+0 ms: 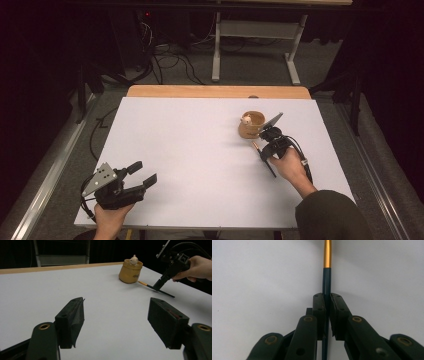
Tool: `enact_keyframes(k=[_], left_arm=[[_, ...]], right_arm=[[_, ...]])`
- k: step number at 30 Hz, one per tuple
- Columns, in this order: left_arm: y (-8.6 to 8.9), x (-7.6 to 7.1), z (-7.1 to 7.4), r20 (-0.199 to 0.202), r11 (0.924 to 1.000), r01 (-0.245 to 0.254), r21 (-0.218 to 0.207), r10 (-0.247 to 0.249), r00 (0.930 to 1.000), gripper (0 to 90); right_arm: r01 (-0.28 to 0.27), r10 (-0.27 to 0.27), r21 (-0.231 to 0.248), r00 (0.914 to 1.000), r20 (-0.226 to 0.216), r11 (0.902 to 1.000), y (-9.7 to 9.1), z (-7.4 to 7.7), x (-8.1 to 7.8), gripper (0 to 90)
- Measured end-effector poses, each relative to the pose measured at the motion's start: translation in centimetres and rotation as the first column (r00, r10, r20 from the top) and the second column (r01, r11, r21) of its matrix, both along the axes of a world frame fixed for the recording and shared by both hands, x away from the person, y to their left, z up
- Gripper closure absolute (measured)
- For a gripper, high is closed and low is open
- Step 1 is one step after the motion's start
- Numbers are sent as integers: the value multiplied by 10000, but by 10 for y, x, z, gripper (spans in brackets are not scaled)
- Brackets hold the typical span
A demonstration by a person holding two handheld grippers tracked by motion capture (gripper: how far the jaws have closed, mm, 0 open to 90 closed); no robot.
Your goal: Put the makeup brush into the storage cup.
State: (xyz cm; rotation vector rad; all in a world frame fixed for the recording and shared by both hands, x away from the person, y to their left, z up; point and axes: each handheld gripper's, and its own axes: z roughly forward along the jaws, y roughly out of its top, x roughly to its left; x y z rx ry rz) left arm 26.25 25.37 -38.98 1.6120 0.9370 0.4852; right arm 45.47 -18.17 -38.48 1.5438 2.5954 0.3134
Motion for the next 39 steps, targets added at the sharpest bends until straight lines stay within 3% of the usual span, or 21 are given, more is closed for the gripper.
enact_keyframes(k=[9, 24, 39], left_arm=[[0, 0, 0, -3, 10000, -8, 20, 8, 10000, 299], [0, 0, 0, -10, 10000, -7, 35, 7, 10000, 298], [-1, 1, -1, -2, 9999, -32, 169, 32, 10000, 296]], right_arm=[[-364, 360, 101, 9987, 348, 9993, -1, 4, -5, 855], [-459, 431, 495, 9975, 559, 9977, -7, 10, -12, 855], [-740, 570, 1265, 9895, 1329, 9892, -14, 23, -25, 855]])
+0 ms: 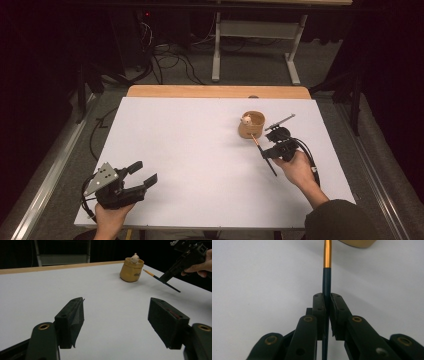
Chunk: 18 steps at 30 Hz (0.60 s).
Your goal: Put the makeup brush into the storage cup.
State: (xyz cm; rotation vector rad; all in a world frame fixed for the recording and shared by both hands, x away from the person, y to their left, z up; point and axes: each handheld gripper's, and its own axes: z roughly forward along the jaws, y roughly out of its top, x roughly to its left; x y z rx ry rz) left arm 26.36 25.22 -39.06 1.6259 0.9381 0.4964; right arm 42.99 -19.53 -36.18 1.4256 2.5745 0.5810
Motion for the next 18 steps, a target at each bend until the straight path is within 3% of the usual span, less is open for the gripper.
enact_keyframes(k=[18], left_arm=[[0, 0, 0, -7, 10000, -14, -5, 14, 10000, 297]], right_arm=[[-732, 648, 1067, 9946, 809, 9916, -7, 9, -21, 855]])
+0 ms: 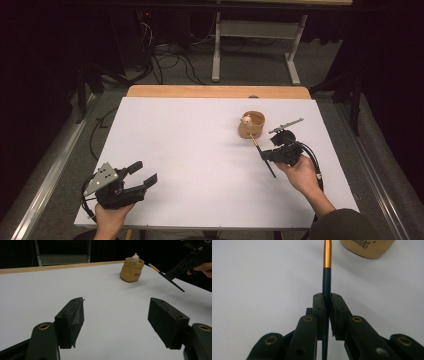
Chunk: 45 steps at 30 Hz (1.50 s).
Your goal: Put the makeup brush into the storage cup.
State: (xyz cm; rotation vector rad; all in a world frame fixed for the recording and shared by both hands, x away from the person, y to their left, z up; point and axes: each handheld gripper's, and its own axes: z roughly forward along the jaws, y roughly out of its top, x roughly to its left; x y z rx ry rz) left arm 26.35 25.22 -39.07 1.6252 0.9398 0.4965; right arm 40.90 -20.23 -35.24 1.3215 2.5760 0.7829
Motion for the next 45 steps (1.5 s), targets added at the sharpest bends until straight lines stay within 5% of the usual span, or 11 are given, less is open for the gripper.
enact_keyframes(k=[18, 45], left_arm=[[0, 0, 0, 2, 10000, -1, 43, 1, 10000, 297], [0, 1, -1, -39, 10000, -46, 73, 46, 10000, 294]], right_arm=[[-256, 95, 1357, 9929, 1184, 9904, -17, 5, -26, 854], [-579, -148, 2516, 9605, 2779, 9661, -27, 15, -35, 854]])
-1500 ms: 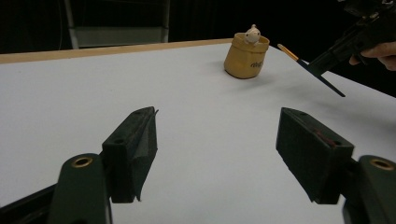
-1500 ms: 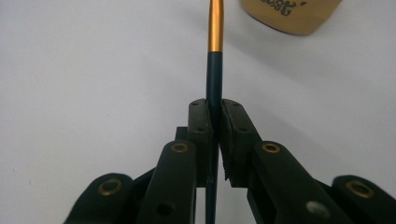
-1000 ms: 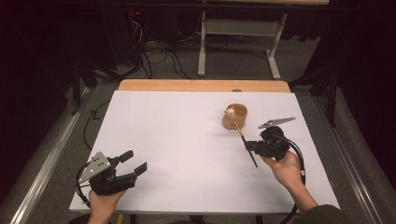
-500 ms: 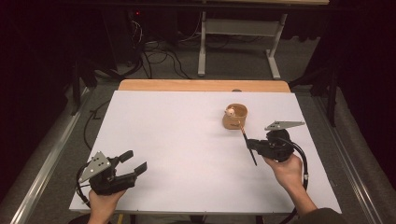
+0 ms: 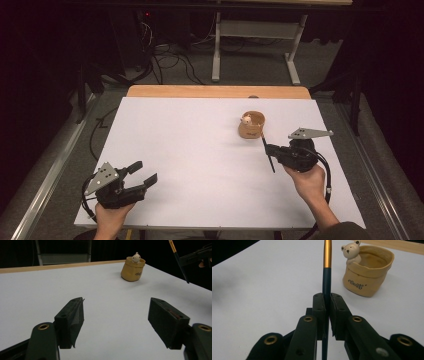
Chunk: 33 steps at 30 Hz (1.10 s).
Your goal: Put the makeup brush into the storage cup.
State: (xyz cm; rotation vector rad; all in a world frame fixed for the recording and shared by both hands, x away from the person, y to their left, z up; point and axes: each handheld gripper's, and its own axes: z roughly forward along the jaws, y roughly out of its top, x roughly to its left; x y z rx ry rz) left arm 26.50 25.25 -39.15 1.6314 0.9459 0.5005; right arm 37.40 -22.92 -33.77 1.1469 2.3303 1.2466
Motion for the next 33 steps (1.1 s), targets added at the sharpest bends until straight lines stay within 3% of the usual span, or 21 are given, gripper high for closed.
enact_keyframes(k=[14, 22, 26, 33], left_arm=[[-1, 0, 0, -28, 10000, 25, -4, -25, 10000, 295], [-1, 0, 0, -26, 10000, 36, -11, -36, 10000, 295], [-1, 0, 0, -25, 10000, 37, -8, -37, 10000, 295], [0, 0, 0, -13, 10000, 26, -5, -26, 10000, 295]], right_arm=[[170, -171, 59, 9996, 225, 9998, 1, 8, 8, 855], [345, -359, 507, 9990, 274, 9981, 1, 10, 15, 855], [293, -333, 616, 9974, 644, 9977, -1, 11, 20, 855], [494, -538, 741, 9968, 592, 9960, -3, 15, 28, 855]])
